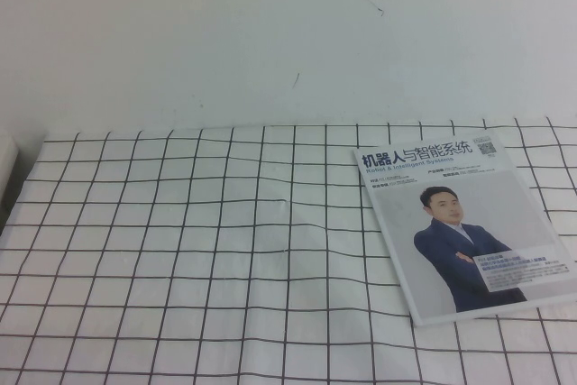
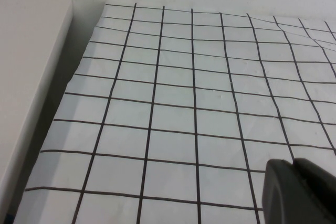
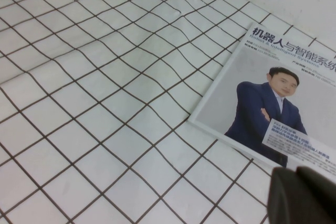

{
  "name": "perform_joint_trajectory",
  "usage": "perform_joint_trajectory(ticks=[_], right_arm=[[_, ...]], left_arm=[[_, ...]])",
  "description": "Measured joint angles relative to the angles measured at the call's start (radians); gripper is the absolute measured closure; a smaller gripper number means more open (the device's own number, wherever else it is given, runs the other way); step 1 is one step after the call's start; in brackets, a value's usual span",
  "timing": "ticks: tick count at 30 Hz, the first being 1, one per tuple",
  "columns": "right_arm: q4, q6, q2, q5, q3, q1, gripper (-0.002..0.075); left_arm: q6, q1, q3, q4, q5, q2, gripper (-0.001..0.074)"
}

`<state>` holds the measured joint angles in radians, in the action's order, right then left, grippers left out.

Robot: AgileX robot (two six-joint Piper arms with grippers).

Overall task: Close book
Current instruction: 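Close the open booklet and leave it lying on the table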

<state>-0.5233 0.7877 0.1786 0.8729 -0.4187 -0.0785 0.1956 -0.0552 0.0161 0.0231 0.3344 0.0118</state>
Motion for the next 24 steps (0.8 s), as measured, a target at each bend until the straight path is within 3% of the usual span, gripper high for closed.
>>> perform_joint_trajectory(ticks=[7,11,17,24], right_arm=[[0.000,0.010,-0.017,-0.010,0.004,0.000,0.0729],[-0.003,0.064,-0.100,-0.173,0.062,0.022,0.0729],[-0.038,0.016,-0.191,-0.520,0.270,0.091,0.0729],[-0.075,-0.005,-0.191,-0.592,0.445,0.129,0.0729]], left_arm=[[0.000,0.000,0.000,0.000,0.000,0.000,0.0737],[0.000,0.000,0.000,0.000,0.000,0.000,0.0737],[-0.004,0.000,0.000,0.003,0.000,0.000,0.0737],[-0.007,0.000,0.000,0.003,0.000,0.000,0.0737]])
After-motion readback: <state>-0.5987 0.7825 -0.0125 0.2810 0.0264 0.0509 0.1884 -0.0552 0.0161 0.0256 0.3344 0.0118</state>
